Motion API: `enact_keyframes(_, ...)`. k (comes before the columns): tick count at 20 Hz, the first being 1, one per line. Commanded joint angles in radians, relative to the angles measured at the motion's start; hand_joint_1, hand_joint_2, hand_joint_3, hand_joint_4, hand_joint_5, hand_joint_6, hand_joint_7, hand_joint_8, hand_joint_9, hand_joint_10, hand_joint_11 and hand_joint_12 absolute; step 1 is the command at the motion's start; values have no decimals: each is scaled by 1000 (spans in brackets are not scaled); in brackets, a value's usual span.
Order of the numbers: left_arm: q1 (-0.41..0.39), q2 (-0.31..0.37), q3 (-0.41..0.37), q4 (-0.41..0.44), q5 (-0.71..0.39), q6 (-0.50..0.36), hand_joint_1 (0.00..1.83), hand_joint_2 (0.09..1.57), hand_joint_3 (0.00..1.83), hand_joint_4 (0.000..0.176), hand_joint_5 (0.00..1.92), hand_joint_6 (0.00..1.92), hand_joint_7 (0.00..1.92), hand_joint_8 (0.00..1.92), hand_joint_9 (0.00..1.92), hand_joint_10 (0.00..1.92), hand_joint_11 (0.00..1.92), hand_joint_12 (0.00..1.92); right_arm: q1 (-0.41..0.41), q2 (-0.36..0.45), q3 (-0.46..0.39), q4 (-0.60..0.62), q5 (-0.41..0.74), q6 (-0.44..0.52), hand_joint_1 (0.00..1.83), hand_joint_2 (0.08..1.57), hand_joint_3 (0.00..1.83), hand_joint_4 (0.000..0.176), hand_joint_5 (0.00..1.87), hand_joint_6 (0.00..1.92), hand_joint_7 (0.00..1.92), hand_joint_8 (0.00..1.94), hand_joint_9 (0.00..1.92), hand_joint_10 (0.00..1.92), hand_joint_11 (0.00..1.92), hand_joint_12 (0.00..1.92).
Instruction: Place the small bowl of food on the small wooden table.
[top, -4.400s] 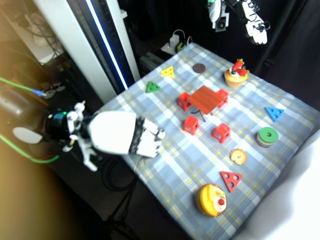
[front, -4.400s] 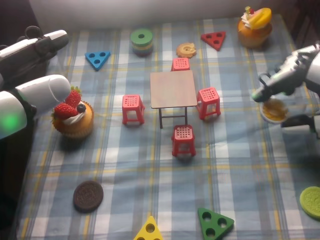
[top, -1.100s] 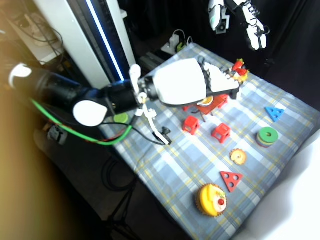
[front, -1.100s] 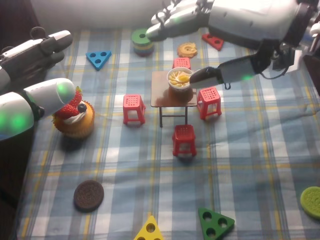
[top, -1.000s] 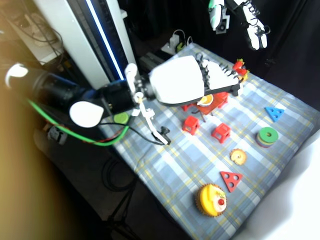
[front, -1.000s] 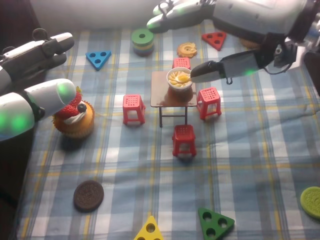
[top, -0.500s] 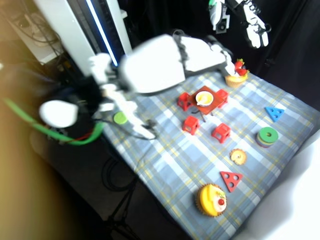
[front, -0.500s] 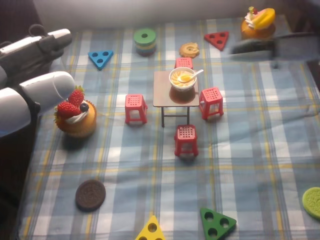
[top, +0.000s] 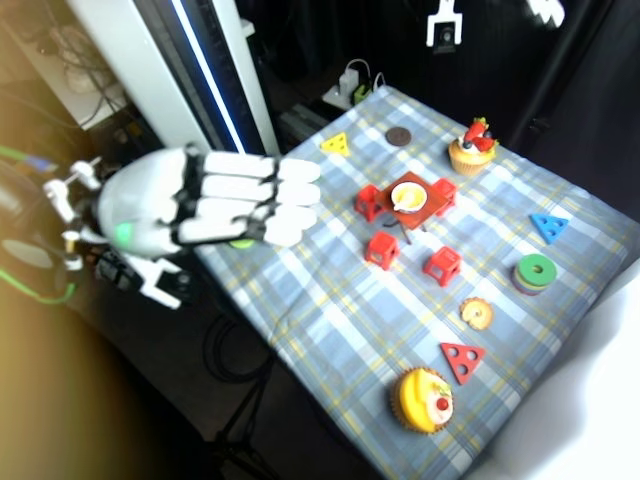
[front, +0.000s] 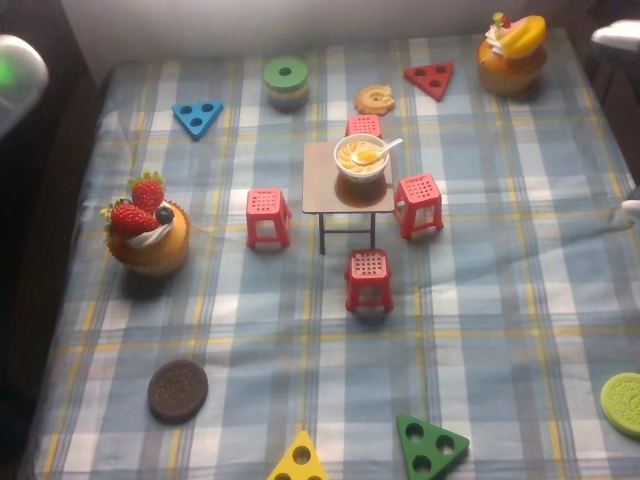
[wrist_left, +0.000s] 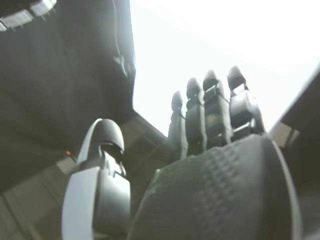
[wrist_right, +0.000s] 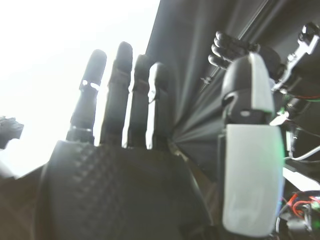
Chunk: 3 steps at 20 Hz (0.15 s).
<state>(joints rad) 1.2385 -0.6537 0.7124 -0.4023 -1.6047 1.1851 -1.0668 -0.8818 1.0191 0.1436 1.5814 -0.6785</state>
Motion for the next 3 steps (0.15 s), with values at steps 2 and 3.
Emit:
enact_keyframes(2, -6, -29, 22, 5, -129, -65, 347, 1191, 0, 50, 175, 0, 204, 0, 147, 0, 0, 286, -33, -9, -17, 35, 180, 2, 834, 975, 0, 0, 487, 0, 625, 5, 650, 30, 146, 1155)
enact_keyframes(3, -6, -36, 30, 2, -129, -87, 351, 1186, 0, 35, 109, 0, 171, 0, 133, 0, 0, 290, -45, -9, -23, 48, 181, 2, 759, 1017, 3, 0, 466, 0, 642, 5, 688, 38, 187, 1121)
